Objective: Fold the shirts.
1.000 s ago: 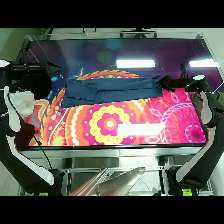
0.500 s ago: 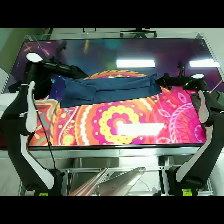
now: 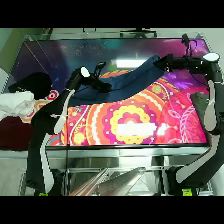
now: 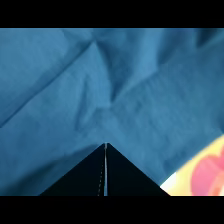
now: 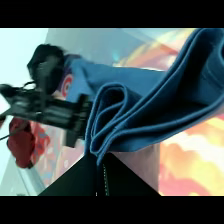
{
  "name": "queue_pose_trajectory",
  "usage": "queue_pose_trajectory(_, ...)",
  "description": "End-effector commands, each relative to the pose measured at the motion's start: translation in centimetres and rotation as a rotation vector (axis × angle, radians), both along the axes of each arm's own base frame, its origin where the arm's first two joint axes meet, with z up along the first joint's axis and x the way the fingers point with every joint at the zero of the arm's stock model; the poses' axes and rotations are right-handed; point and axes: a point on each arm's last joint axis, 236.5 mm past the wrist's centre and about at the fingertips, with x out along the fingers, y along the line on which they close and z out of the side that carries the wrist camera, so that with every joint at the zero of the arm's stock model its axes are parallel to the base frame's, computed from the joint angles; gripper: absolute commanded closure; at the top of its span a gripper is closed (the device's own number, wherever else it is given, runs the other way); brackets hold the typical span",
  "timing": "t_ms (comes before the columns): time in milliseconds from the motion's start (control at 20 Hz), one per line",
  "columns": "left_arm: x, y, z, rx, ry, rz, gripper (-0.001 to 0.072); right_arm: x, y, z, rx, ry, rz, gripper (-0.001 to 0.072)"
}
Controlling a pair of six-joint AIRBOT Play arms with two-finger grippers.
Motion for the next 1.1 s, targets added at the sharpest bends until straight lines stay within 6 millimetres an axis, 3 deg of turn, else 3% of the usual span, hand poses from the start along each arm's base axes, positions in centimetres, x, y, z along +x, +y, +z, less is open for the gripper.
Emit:
queue_pose_trajectory(0,0.2,-2.6,-1.2,-0.022,-0.003,0.024,0.0688,-2.4,3.4,4.5,-0.001,-0.058,0.066,0.0703)
queue_pose_trajectory(50,-0.3,-3.1,-0.2,-0.051,0.016,0.018,0.0689,-2.8,4.2,5.0,-0.003,-0.059,0.078,0.0703)
queue_pose_trajectory(150,-1.2,-2.1,2.8,-0.058,0.033,-0.009,0.0697,-3.4,5.9,5.3,0.006,-0.039,0.101,0.0703)
queue_pose_trajectory(250,-2.6,0.7,8.3,-0.057,0.047,-0.048,0.0696,-4.1,8.4,5.4,0.011,-0.035,0.138,0.0702)
queue_pose_trajectory(350,-3.8,5.2,15.0,-0.056,0.018,-0.063,0.0695,-3.9,12.5,5.7,0.017,-0.061,0.144,0.0703)
queue_pose_trajectory(500,-4.0,13.2,25.1,-0.080,-0.137,0.060,0.0694,-3.0,21.6,5.4,0.037,-0.140,0.102,0.0702)
queue_pose_trajectory(600,-4.5,17.7,30.1,-0.141,-0.236,0.184,0.0687,-3.3,29.3,4.1,0.062,-0.214,0.072,0.0702)
queue_pose_trajectory(700,-5.8,21.0,32.4,-0.175,-0.282,0.246,0.0687,-4.1,37.0,0.8,0.069,-0.291,0.009,0.0703)
queue_pose_trajectory(800,-7.2,22.9,32.7,-0.194,-0.288,0.279,0.0687,-5.1,42.4,-5.1,0.016,-0.317,-0.081,0.0702)
queue_pose_trajectory(850,-7.7,23.8,32.2,-0.189,-0.277,0.300,0.0686,-5.3,43.8,-7.9,-0.018,-0.312,-0.128,0.0651)
queue_pose_trajectory(900,-8.2,24.6,31.7,-0.187,-0.263,0.318,0.0686,-5.8,45.4,-10.4,-0.018,-0.270,-0.151,0.0295)
queue_pose_trajectory(950,-8.7,25.1,31.1,-0.181,-0.260,0.328,0.0686,-7.3,47.2,-11.2,0.023,-0.232,-0.104,-0.0008)
queue_pose_trajectory(1050,-9.6,25.9,30.2,-0.177,-0.251,0.351,0.0686,-9.9,49.2,-10.2,0.092,-0.228,0.024,0.0009)
